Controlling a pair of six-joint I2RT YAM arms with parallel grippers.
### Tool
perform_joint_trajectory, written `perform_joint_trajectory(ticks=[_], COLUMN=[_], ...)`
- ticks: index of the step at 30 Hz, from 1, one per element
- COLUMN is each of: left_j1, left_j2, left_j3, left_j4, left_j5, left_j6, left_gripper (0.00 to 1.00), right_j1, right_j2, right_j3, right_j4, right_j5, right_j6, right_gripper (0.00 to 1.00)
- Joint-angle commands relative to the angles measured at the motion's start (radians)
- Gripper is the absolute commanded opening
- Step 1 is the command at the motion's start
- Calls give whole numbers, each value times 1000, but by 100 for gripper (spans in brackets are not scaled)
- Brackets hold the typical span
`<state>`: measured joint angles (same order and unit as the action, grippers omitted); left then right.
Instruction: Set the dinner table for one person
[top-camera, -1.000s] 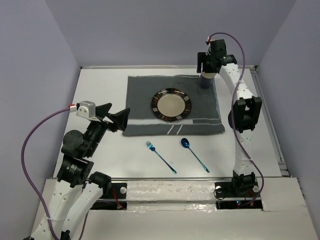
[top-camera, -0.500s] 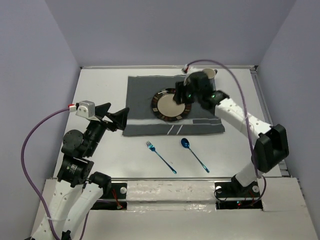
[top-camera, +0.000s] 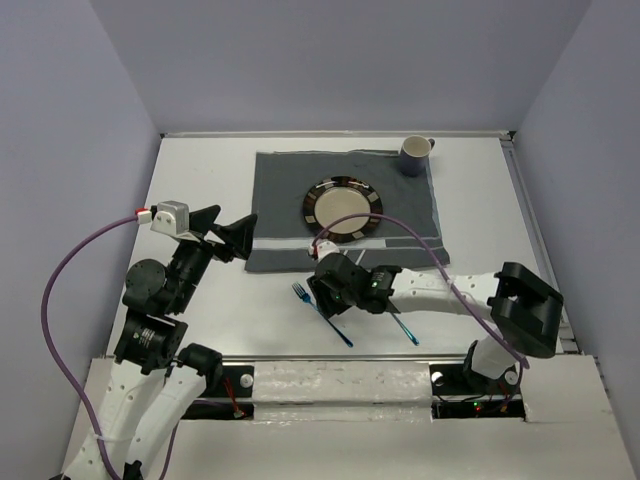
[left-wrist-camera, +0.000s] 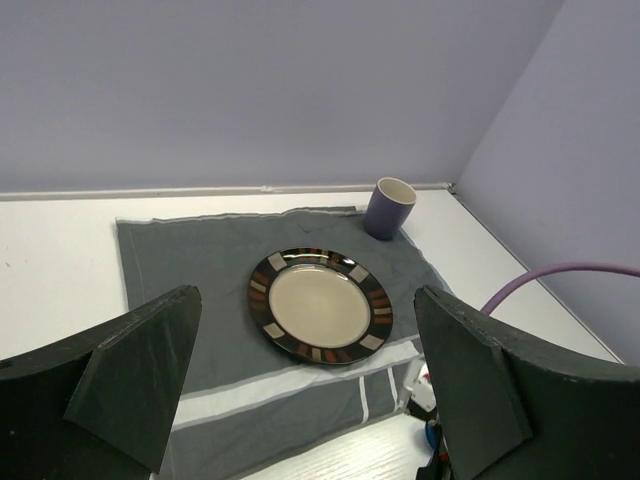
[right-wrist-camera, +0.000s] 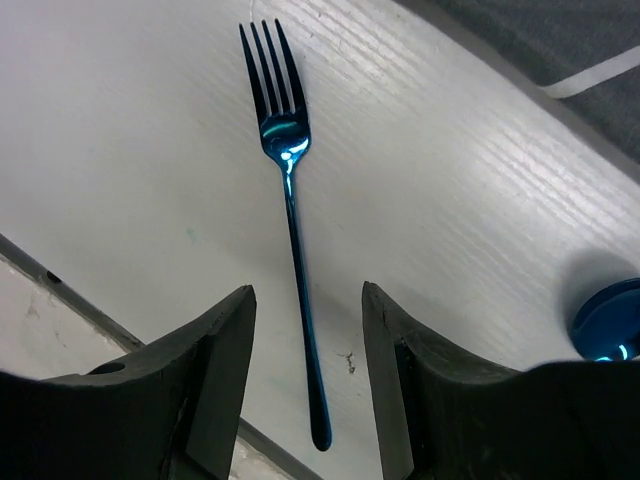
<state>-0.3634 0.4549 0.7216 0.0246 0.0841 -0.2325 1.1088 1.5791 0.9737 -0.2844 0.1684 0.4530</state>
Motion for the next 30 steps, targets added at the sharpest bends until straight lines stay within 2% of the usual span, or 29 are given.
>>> perform_joint_trajectory(ticks=[1, 7, 10, 11, 12, 15, 22, 28, 30], left_j1=[7, 7, 7, 9, 9, 9, 9, 9, 11], left_j2=[13, 13, 11, 11, 10, 5, -1, -13, -16], left_j3=[16, 13, 13, 13, 13, 12, 12, 13, 13], left_j4=[32, 34, 34, 34, 35, 35, 37, 37, 37], left_j5=[5, 0, 5, 6, 6, 6, 9, 2, 2], left_j6=[15, 13, 13, 13, 13, 12, 10, 12, 10], left_gripper=[99, 99, 99, 99, 99, 99, 99, 99, 99], right_j1=[68, 98, 98, 98, 108, 108, 108, 11, -33], right_j2=[67, 168, 197, 205, 219, 236, 236, 259, 301], right_j3=[20, 66, 85, 91, 108, 146, 295, 465, 529], right_j4=[7, -18, -18, -18, -21, -25, -27, -13, 49], right_j5=[51, 86, 114, 131, 137, 149, 272, 266, 264], right_j6=[78, 108, 110, 110, 107, 111, 36, -5, -7], right_gripper=[52, 51, 45, 38, 23, 0, 0, 0, 0])
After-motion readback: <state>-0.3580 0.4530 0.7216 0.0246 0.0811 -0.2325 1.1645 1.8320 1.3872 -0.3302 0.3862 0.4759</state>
